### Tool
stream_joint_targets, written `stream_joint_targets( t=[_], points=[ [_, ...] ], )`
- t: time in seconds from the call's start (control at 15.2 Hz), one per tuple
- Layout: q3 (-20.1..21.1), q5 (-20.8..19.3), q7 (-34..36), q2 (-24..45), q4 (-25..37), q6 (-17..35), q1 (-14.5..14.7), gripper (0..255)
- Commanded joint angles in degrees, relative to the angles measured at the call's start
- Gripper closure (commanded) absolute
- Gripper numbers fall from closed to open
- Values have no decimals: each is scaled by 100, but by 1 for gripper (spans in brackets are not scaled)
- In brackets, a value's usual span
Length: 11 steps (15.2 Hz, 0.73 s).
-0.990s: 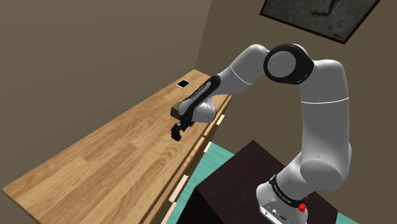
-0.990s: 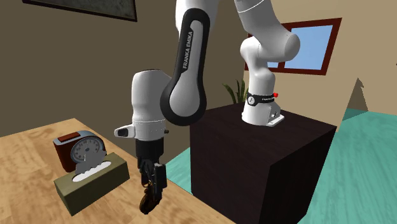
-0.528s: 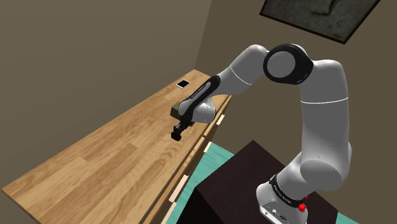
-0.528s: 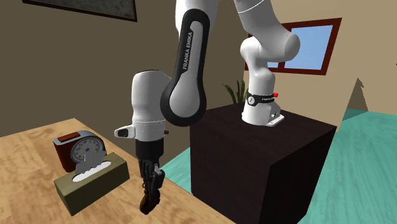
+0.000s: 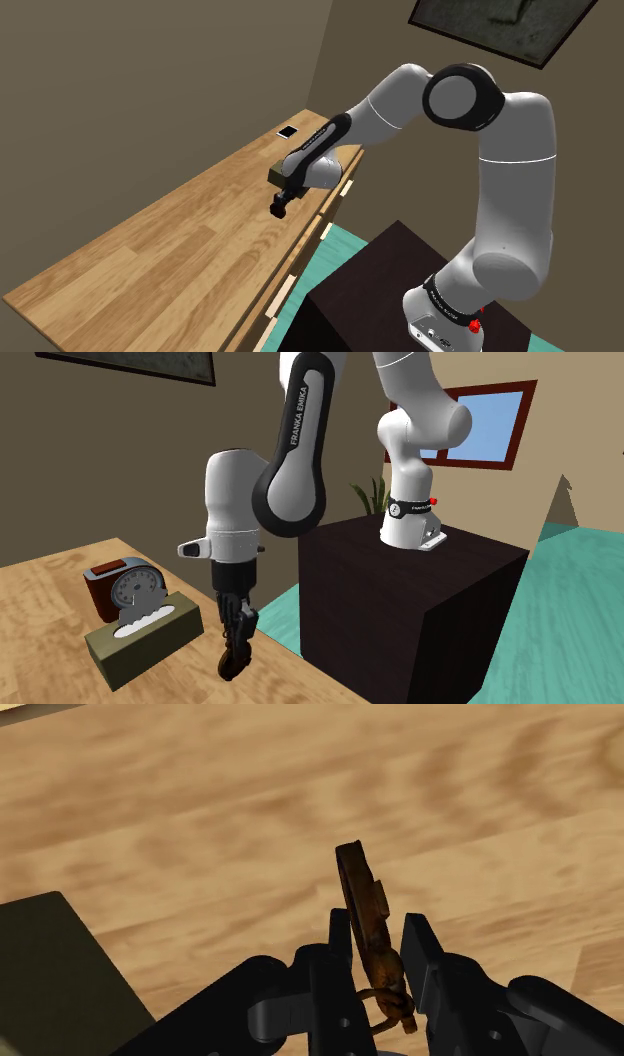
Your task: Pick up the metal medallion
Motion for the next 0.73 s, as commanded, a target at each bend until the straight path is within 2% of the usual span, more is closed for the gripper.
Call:
stream_joint_targets(
  t=[0.0,0.66],
  points=[
    [-64,-34,70,-167,-56,-116,56,255],
    [-327,-237,382,-898,-294,-619,265,255]
  ],
)
